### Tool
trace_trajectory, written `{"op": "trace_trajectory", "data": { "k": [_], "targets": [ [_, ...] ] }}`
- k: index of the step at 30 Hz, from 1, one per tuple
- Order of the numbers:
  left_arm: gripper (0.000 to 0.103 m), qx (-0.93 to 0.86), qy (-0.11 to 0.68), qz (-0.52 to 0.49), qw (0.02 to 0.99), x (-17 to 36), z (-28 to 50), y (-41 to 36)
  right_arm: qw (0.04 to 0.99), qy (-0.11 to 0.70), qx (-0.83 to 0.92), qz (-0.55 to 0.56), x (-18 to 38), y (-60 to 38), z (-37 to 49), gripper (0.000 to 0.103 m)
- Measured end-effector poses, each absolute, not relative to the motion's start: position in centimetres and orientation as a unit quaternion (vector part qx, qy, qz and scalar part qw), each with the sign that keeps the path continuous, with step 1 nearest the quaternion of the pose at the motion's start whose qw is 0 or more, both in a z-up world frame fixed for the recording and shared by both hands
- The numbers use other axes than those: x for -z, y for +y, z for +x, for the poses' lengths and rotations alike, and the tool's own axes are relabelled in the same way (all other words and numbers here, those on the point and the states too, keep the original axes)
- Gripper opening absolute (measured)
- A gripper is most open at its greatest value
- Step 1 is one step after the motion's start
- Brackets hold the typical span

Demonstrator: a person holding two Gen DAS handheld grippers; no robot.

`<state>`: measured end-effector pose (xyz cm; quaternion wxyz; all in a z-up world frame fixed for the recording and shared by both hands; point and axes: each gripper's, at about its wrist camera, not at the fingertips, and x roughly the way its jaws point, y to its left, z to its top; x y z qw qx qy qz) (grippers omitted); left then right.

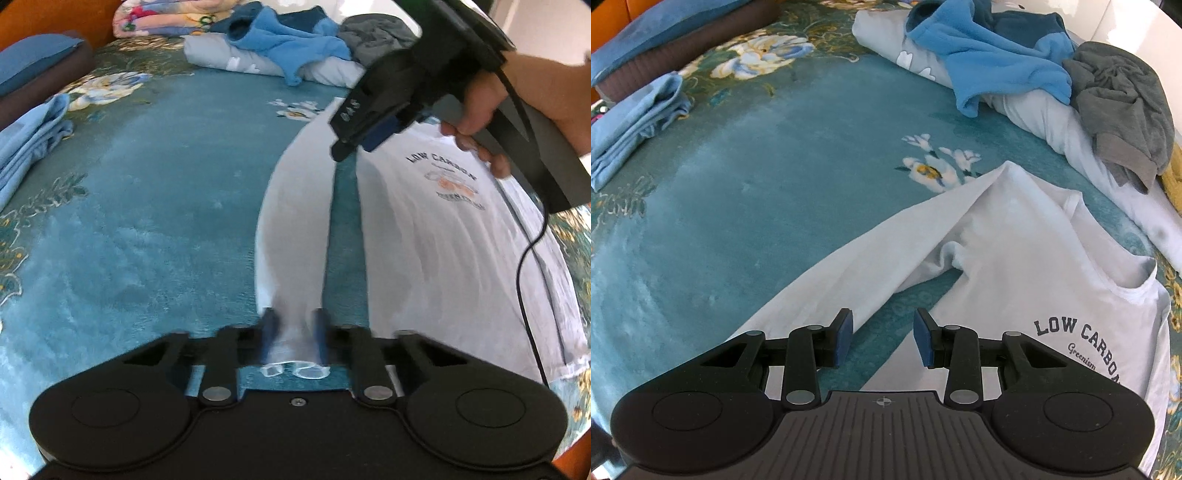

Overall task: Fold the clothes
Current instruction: 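Grasp the sleeve cuff with the left gripper and pull it straight outward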

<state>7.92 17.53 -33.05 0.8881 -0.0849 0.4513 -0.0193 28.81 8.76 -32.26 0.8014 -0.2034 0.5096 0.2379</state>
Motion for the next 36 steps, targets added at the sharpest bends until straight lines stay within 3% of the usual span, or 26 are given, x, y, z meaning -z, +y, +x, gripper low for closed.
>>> {"op": "trace_trajectory", "data": {
  "k": [2, 13, 24, 31, 36],
  "targets": [
    [0.003, 0.014, 0.452, -0.096, 0.887, 32.9, 8.0, 18.1, 0.801, 0.509, -0.238, -0.204, 32.3, 8.8, 28.9, 0.033],
    [0.003, -0.075, 0.392, -0.196, 0.896, 30.2, 8.3, 25.9, 0.808, 0.499, -0.234, -0.21, 31.6, 9.9, 29.5, 0.033],
    [0.003, -0.139, 0.387, -0.216, 0.885, 31.5, 11.1, 32.7, 0.81, 0.487, -0.236, -0.224, 31.7, 12.7, 30.2, 0.034],
    [0.004, -0.14, 0.412, -0.212, 0.875, 33.3, 12.1, 33.7, 0.812, 0.486, -0.229, -0.226, 32.0, 12.9, 30.6, 0.035],
    [0.011, -0.129, 0.406, -0.223, 0.877, 32.8, 11.7, 33.6, 0.822, 0.483, -0.222, -0.206, 31.4, 11.8, 31.3, 0.036]
  ]
}}
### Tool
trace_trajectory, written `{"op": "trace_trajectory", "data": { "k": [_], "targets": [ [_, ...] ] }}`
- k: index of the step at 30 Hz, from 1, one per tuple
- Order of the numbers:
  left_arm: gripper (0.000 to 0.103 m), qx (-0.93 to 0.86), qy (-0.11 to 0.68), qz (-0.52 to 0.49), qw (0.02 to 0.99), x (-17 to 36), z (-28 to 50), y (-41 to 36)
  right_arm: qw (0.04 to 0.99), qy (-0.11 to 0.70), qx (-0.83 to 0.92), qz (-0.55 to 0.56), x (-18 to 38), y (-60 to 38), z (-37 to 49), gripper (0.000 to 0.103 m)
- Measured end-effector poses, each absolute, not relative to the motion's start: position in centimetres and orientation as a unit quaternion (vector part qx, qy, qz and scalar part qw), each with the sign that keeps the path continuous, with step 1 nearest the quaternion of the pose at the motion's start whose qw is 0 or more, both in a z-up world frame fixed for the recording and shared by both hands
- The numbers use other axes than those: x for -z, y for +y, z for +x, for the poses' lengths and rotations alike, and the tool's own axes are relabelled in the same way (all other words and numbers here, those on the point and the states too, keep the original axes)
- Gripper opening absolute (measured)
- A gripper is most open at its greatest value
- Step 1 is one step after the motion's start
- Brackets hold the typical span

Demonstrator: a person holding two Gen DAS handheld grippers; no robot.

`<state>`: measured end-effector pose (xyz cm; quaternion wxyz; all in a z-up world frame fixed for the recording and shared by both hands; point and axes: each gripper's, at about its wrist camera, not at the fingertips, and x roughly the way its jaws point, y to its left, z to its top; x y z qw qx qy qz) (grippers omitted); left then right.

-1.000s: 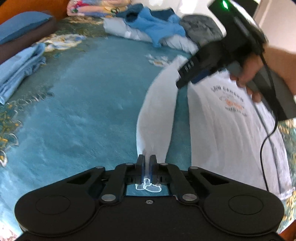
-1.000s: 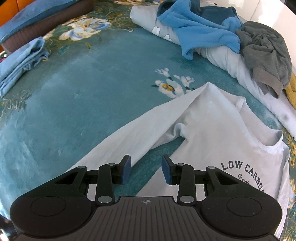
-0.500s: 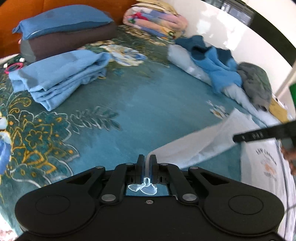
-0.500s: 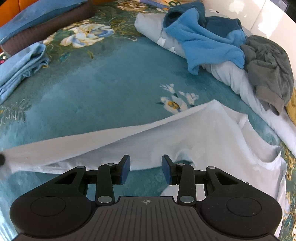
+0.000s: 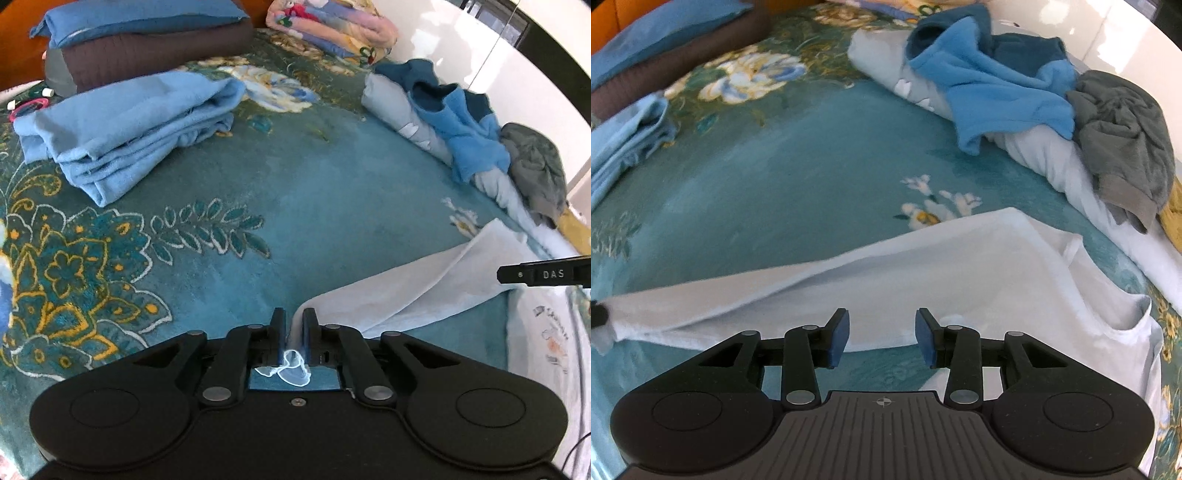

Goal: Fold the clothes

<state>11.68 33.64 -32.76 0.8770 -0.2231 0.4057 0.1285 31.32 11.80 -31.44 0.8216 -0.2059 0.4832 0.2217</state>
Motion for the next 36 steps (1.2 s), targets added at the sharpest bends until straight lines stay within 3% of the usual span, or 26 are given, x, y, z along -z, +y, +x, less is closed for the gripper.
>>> {"op": "trace_trajectory", "data": {
  "k": [2, 6, 12, 18, 27, 33, 36],
  "targets": [
    [0.032, -0.121, 0.403, -0.204, 0.884, 31.9, 11.0, 33.3, 0.827, 0.479, -0.222, -0.195, 30.9, 11.1, 31.7, 0.036],
    [0.042, -0.109, 0.409, -0.105, 0.9, 30.7, 9.8, 31.8, 0.827, 0.471, -0.233, -0.201, 30.5, 10.3, 32.1, 0.037],
    [0.042, -0.06, 0.431, 0.042, 0.9, 32.1, 10.9, 29.8, 0.823, 0.478, -0.241, -0.189, 31.5, 10.0, 32.0, 0.039],
    [0.042, -0.04, 0.429, 0.088, 0.898, 33.4, 12.7, 30.2, 0.817, 0.487, -0.248, -0.184, 32.6, 9.8, 31.8, 0.04],
    [0.042, -0.115, 0.45, -0.109, 0.879, 33.9, 14.3, 35.8, 0.816, 0.492, -0.244, -0.177, 33.1, 9.2, 32.1, 0.042],
    [0.04, -0.114, 0.411, -0.261, 0.866, 34.4, 14.2, 38.6, 0.818, 0.495, -0.235, -0.175, 33.1, 8.0, 31.8, 0.044],
    [0.028, -0.127, 0.402, -0.3, 0.856, 34.8, 14.4, 39.5, 0.821, 0.496, -0.226, -0.169, 33.0, 7.3, 31.7, 0.044]
  ]
}}
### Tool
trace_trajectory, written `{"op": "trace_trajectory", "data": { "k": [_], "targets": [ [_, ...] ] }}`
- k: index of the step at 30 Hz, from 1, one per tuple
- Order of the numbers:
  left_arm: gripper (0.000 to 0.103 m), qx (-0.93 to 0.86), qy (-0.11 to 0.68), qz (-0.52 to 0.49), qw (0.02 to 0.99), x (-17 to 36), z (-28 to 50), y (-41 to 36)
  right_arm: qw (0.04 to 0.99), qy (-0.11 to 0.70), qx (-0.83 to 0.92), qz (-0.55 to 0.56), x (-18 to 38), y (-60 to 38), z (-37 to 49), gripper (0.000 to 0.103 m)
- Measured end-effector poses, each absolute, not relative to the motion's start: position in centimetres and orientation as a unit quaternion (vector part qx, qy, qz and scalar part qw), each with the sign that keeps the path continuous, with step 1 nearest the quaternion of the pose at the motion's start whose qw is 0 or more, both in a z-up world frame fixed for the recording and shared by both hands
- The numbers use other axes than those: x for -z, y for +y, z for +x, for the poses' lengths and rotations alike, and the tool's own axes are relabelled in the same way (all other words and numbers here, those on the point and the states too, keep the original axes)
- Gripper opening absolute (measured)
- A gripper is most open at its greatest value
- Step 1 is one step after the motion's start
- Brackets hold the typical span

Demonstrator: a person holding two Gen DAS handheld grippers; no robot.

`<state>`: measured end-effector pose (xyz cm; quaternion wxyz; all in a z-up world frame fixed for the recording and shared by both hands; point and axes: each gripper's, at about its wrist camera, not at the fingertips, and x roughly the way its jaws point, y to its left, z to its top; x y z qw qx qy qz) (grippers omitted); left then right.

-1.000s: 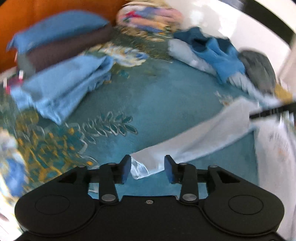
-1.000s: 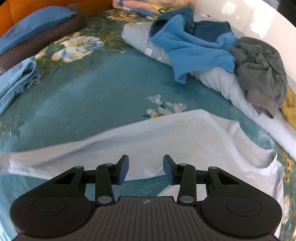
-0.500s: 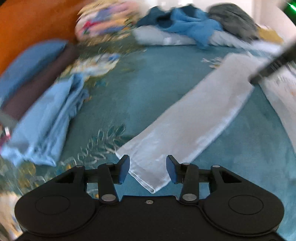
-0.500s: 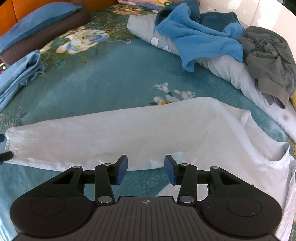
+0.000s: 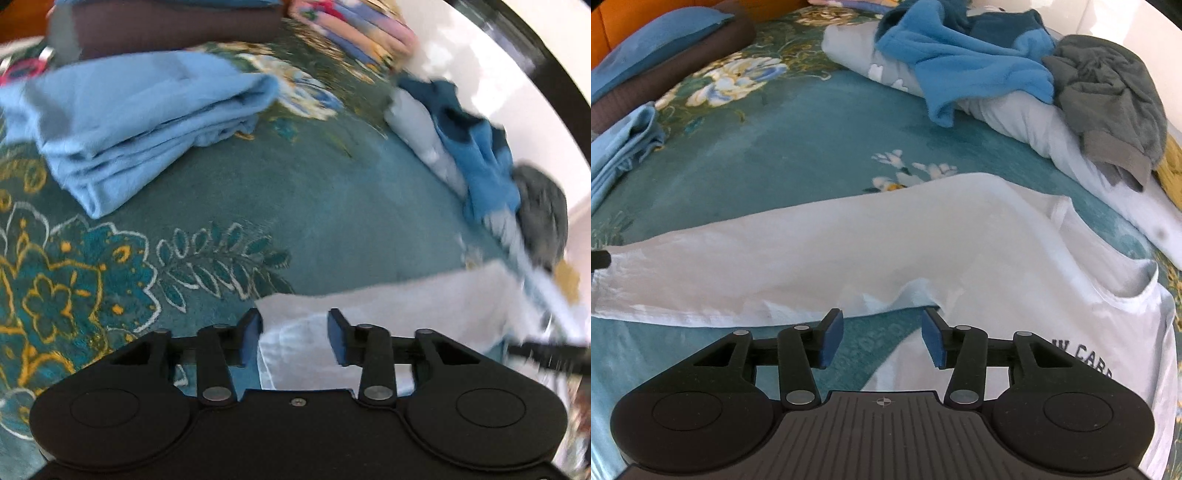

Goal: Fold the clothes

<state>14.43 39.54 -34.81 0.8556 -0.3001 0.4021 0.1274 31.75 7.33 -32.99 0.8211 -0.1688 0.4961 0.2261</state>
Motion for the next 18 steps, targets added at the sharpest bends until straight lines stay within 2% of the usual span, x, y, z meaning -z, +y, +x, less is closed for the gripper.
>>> {"op": "trace_trajectory", "data": {
  "k": [1, 2, 9, 18],
  "targets": [
    [0.014, -0.133, 0.402, -0.301, 0.855, 34.8, 14.5, 39.7, 0.823, 0.496, -0.224, -0.167, 32.9, 7.1, 31.7, 0.044],
    [0.005, -0.139, 0.402, -0.3, 0.854, 34.7, 14.6, 39.7, 0.824, 0.495, -0.221, -0.165, 32.8, 6.9, 31.7, 0.044],
    [0.001, -0.175, 0.394, -0.207, 0.878, 32.4, 15.5, 38.2, 0.833, 0.495, -0.2, -0.144, 32.3, 5.1, 31.4, 0.044],
    [0.001, -0.173, 0.419, -0.137, 0.881, 33.5, 18.7, 39.3, 0.84, 0.497, -0.18, -0.123, 32.3, 2.9, 30.8, 0.044]
  ]
}}
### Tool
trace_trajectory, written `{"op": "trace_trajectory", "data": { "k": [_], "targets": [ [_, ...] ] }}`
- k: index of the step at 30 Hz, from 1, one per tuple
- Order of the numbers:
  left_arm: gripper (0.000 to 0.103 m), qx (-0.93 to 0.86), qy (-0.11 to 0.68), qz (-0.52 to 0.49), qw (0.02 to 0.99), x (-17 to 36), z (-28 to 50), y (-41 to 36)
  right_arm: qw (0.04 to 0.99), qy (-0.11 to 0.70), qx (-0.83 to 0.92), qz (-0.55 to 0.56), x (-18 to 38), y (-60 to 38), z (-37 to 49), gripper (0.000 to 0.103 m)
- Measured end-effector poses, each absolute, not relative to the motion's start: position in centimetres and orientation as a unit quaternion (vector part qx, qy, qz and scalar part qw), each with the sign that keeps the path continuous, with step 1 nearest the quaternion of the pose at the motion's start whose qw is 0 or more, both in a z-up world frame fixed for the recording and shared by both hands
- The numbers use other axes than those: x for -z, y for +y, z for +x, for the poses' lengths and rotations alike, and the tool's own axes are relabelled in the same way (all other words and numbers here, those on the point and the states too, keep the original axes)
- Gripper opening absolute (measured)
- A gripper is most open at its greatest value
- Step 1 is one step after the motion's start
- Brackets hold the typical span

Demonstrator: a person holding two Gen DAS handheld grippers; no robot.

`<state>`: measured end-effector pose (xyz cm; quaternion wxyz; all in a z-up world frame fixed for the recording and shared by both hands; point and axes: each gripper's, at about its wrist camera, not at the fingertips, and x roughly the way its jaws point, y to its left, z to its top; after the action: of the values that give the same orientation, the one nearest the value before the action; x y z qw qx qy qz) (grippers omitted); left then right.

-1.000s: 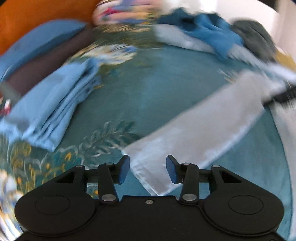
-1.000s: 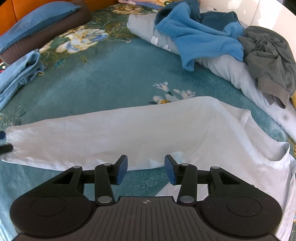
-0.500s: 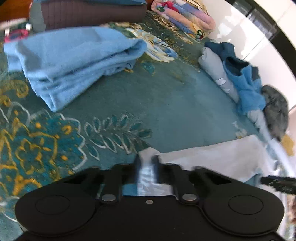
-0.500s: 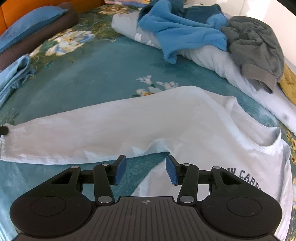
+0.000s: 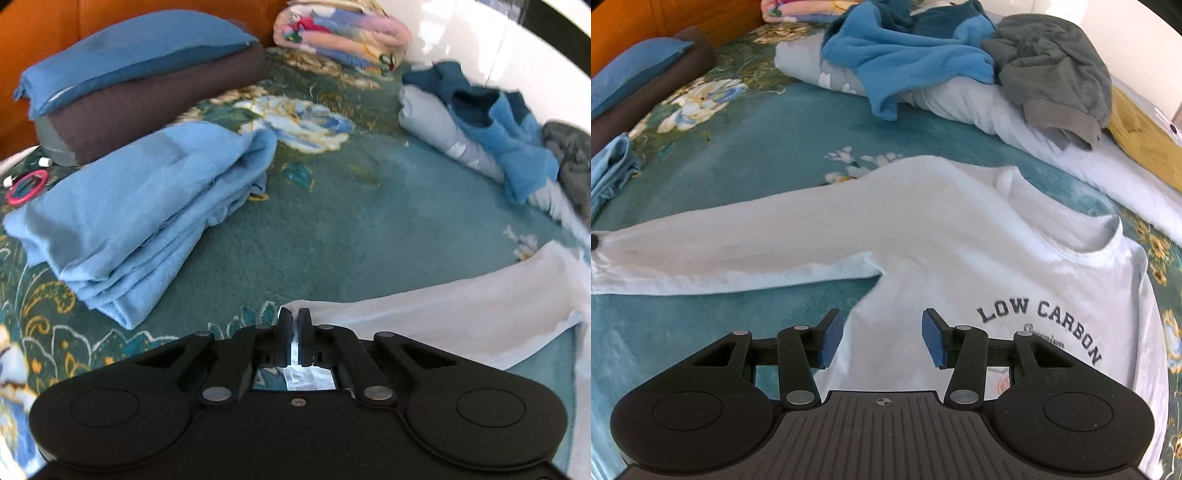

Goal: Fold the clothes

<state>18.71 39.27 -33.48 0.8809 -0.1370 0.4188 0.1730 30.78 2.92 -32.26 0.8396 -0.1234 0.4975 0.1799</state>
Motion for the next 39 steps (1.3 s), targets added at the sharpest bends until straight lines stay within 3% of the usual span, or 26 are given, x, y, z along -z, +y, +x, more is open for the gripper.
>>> {"op": "trace_trajectory", "data": {
  "k": [4, 7, 10, 17, 23, 27, 39],
  "targets": [
    [0.002, -0.163, 0.436, -0.115, 0.877, 34.2, 19.4, 39.0, 0.843, 0.498, -0.168, -0.111, 32.1, 1.8, 30.5, 0.044],
    [0.01, -0.158, 0.446, -0.121, 0.873, 34.0, 19.2, 39.1, 0.848, 0.493, -0.16, -0.106, 31.4, 0.8, 30.1, 0.044],
    [0.041, -0.164, 0.437, -0.132, 0.874, 32.4, 18.1, 39.1, 0.857, 0.486, -0.143, -0.092, 30.4, -0.8, 29.8, 0.045],
    [0.053, -0.132, 0.41, -0.089, 0.898, 27.9, 16.4, 33.7, 0.879, 0.469, -0.062, -0.049, 28.3, -8.2, 27.2, 0.046],
    [0.062, 0.027, 0.41, -0.026, 0.911, 27.3, 17.9, 22.4, 0.866, 0.498, 0.042, -0.012, 29.3, -17.2, 22.9, 0.044],
    [0.062, 0.102, 0.423, -0.01, 0.9, 28.1, 18.9, 15.8, 0.853, 0.517, 0.066, 0.007, 30.4, -20.8, 20.3, 0.04],
    [0.063, 0.148, 0.46, -0.004, 0.875, 30.6, 20.4, 6.2, 0.823, 0.568, -0.013, 0.0, 33.5, -20.8, 17.0, 0.031]
  ]
}}
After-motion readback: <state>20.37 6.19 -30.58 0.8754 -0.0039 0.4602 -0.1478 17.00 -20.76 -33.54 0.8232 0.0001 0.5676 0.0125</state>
